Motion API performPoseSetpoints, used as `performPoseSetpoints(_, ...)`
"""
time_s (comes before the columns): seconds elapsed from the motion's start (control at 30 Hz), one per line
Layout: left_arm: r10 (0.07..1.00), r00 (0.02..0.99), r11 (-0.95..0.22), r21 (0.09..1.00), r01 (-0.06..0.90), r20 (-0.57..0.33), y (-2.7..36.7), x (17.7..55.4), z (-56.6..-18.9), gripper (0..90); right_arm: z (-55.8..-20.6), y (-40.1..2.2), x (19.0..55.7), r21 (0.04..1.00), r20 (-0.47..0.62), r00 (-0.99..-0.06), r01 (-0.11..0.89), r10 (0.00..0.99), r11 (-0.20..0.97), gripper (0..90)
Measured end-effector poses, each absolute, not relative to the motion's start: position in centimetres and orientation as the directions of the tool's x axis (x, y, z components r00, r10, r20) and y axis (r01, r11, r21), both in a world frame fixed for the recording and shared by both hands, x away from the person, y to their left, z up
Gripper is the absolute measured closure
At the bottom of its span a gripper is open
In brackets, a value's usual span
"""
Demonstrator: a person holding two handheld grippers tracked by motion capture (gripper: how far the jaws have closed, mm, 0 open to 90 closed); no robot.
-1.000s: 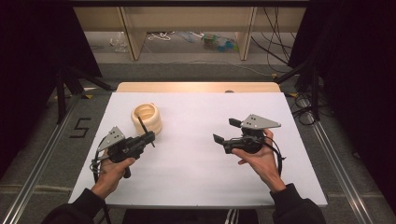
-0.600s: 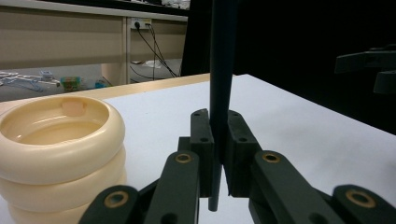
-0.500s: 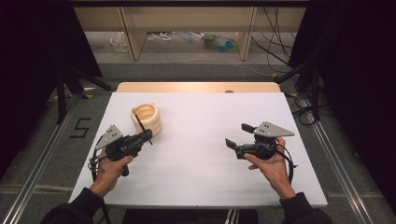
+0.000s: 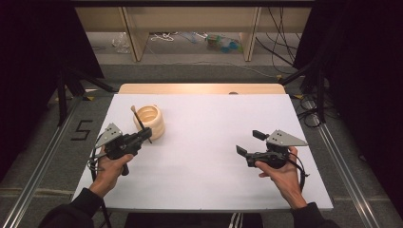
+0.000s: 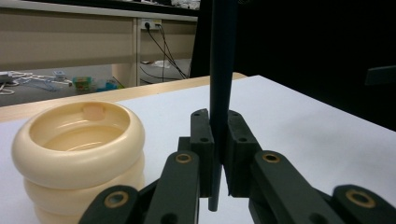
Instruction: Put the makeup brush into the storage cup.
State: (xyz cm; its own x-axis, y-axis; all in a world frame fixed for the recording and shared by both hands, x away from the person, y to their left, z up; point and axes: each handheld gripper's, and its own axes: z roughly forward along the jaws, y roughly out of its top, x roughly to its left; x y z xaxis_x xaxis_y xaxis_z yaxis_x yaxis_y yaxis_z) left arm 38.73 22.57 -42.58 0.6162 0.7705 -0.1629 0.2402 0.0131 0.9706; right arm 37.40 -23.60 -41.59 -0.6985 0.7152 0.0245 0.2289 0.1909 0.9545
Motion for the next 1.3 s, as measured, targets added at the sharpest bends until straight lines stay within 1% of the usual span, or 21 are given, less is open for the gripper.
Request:
performPoseSetpoints(0.07, 0.775, 0.612, 0.01, 0.971, 0.238, -0.158, 22.8, 39.0, -42.4, 83.6, -41.6, -23.7, 37.2, 0.951, 0.023, -0.7, 0.235, 0.714, 0.2, 16.0)
performPoseSetpoints(0.1, 0.776, 0.611, 0.012, 0.971, 0.237, -0.158, 22.9, 39.1, -42.4, 83.6, -41.7, -23.7, 37.0, 0.951, 0.04, -0.7, 0.246, 0.713, 0.188, 16.0)
performPoseSetpoints(0.2, 0.786, 0.601, 0.003, 0.972, 0.234, -0.147, 23.2, 39.5, -42.3, 83.6, -42.0, -23.9, 36.9, 0.949, 0.016, -0.695, 0.238, 0.719, 0.208, 16.0)
performPoseSetpoints(0.23, 0.79, 0.595, 0.004, 0.972, 0.237, -0.148, 23.3, 39.7, -42.3, 83.5, -42.0, -23.9, 36.7, 0.941, 0.034, -0.699, 0.263, 0.715, 0.213, 16.0)
performPoseSetpoints(0.27, 0.793, 0.592, 0.005, 0.972, 0.234, -0.146, 23.5, 39.9, -42.3, 83.6, -42.1, -24.0, 36.8, 0.947, 0.023, -0.702, 0.243, 0.712, 0.208, 16.1)
performPoseSetpoints(0.37, 0.806, 0.575, 0.001, 0.972, 0.233, -0.139, 23.9, 40.4, -42.0, 83.5, -42.2, -24.2, 36.5, 0.944, 0.031, -0.69, 0.257, 0.723, 0.205, 16.2)
performPoseSetpoints(0.4, 0.809, 0.571, 0.003, 0.972, 0.234, -0.14, 24.1, 40.6, -41.9, 83.5, -42.2, -24.4, 36.5, 0.944, 0.015, -0.693, 0.248, 0.721, 0.219, 16.2)
performPoseSetpoints(0.53, 0.82, 0.557, 0.0, 0.973, 0.229, -0.131, 24.6, 41.3, -41.5, 83.6, -42.3, -24.4, 36.2, 0.94, 0.039, -0.696, 0.268, 0.717, 0.21, 16.3)
performPoseSetpoints(0.63, 0.825, 0.551, -0.006, 0.974, 0.225, -0.122, 24.7, 41.8, -41.2, 83.6, -42.4, -24.4, 36.1, 0.937, 0.043, -0.697, 0.276, 0.716, 0.213, 16.3)
performPoseSetpoints(0.73, 0.829, 0.547, -0.017, 0.974, 0.224, -0.112, 24.7, 42.3, -40.7, 83.5, -42.4, -24.3, 36.2, 0.944, 0.029, -0.696, 0.255, 0.717, 0.21, 16.3)
performPoseSetpoints(0.77, 0.832, 0.544, -0.017, 0.975, 0.223, -0.111, 24.7, 42.4, -40.6, 83.6, -42.4, -24.3, 36.1, 0.939, 0.046, -0.698, 0.274, 0.714, 0.208, 16.4)
performPoseSetpoints(0.87, 0.834, 0.541, -0.021, 0.975, 0.221, -0.105, 24.8, 43.0, -40.2, 83.5, -42.4, -24.4, 36.1, 0.937, 0.045, -0.697, 0.278, 0.716, 0.211, 16.4)
performPoseSetpoints(0.97, 0.838, 0.536, -0.023, 0.975, 0.22, -0.101, 24.8, 43.5, -39.9, 83.5, -42.3, -24.6, 36.1, 0.944, 0.027, -0.697, 0.253, 0.716, 0.21, 16.5)
performPoseSetpoints(1.0, 0.839, 0.535, -0.025, 0.976, 0.218, -0.098, 24.8, 43.7, -39.7, 83.5, -42.3, -24.7, 36.0, 0.942, 0.044, -0.693, 0.27, 0.719, 0.202, 16.5)
performPoseSetpoints(1.07, 0.842, 0.531, -0.026, 0.975, 0.22, -0.097, 24.7, 44.1, -39.6, 83.5, -42.3, -24.8, 36.0, 0.947, 0.053, -0.696, 0.262, 0.716, 0.184, 16.4)
performPoseSetpoints(1.13, 0.846, 0.526, -0.028, 0.976, 0.218, -0.093, 24.7, 44.6, -39.5, 83.5, -42.4, -24.9, 36.0, 0.953, 0.035, -0.691, 0.24, 0.722, 0.184, 16.4)
performPoseSetpoints(1.17, 0.847, 0.523, -0.029, 0.975, 0.219, -0.093, 24.6, 44.8, -39.4, 83.5, -42.2, -25.1, 35.7, 0.939, 0.046, -0.685, 0.278, 0.727, 0.203, 16.4)
performPoseSetpoints(1.2, 0.848, 0.521, -0.026, 0.975, 0.219, -0.094, 24.6, 45.0, -39.3, 83.5, -42.2, -25.1, 35.7, 0.936, 0.044, -0.685, 0.282, 0.727, 0.209, 16.4)
performPoseSetpoints(1.23, 0.85, 0.518, -0.03, 0.975, 0.22, -0.091, 24.6, 45.2, -39.3, 83.5, -42.4, -24.9, 35.9, 0.948, 0.058, -0.693, 0.265, 0.719, 0.179, 16.4)
performPoseSetpoints(1.27, 0.851, 0.517, -0.025, 0.975, 0.22, -0.095, 24.6, 45.3, -39.2, 83.5, -42.4, -24.9, 35.9, 0.951, 0.04, -0.692, 0.247, 0.721, 0.185, 16.4)
performPoseSetpoints(1.3, 0.851, 0.517, -0.025, 0.975, 0.22, -0.095, 24.5, 45.5, -39.3, 83.6, -42.4, -24.9, 35.8, 0.947, 0.06, -0.695, 0.266, 0.716, 0.179, 16.5)
